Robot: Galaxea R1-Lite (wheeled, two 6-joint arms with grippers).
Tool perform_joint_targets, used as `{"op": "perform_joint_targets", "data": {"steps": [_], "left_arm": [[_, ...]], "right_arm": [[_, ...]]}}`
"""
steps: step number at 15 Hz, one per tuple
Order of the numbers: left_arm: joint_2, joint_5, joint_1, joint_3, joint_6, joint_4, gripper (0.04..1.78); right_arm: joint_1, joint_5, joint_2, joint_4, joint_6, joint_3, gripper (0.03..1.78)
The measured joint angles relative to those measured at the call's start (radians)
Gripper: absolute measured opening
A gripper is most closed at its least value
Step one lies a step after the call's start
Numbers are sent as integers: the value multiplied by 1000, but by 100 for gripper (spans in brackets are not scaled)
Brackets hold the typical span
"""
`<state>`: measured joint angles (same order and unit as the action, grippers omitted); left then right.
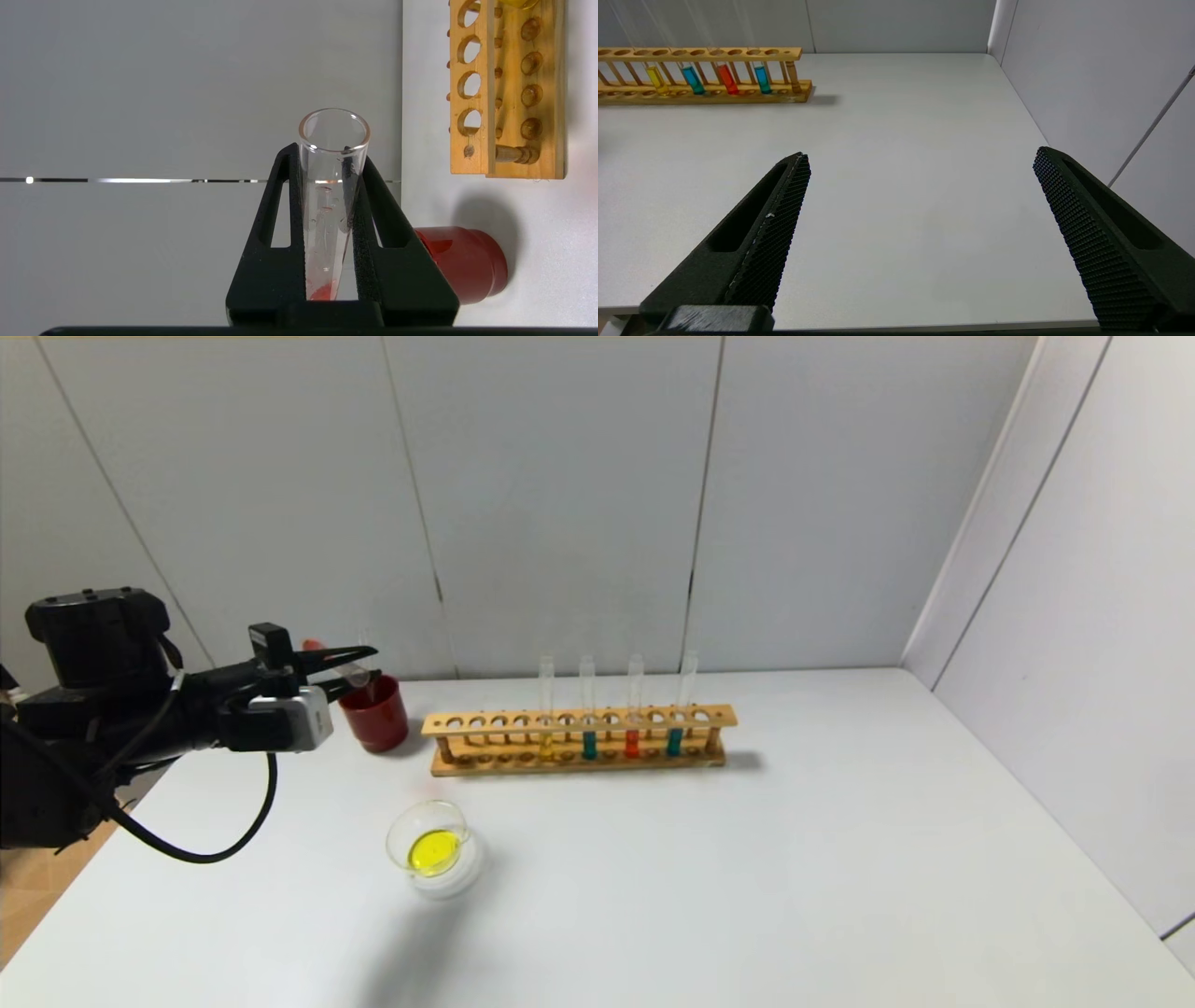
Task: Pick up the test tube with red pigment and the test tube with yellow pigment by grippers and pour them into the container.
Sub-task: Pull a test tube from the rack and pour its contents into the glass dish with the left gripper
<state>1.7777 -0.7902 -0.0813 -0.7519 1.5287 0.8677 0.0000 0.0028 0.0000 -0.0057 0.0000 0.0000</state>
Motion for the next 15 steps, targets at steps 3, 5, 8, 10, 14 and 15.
{"op": "perform_joint_targets", "data": {"steps": [3,5,8,10,14,15], "left_arm": [[6,-1,-3,9,52,0,33],[10,0,-3,14,57,0,33],[23,0,-1,16,88,0,33],[31,1,-1,16,89,0,33],[36,7,7,17,89,-2,33],[36,11,13,17,91,-2,33]], "right_arm": [[0,0,0,0,0,0,175],[0,0,0,0,0,0,175],[0,0,0,0,0,0,175],[0,0,0,0,0,0,175],[0,0,0,0,0,0,175],[0,0,0,0,0,0,175]]}}
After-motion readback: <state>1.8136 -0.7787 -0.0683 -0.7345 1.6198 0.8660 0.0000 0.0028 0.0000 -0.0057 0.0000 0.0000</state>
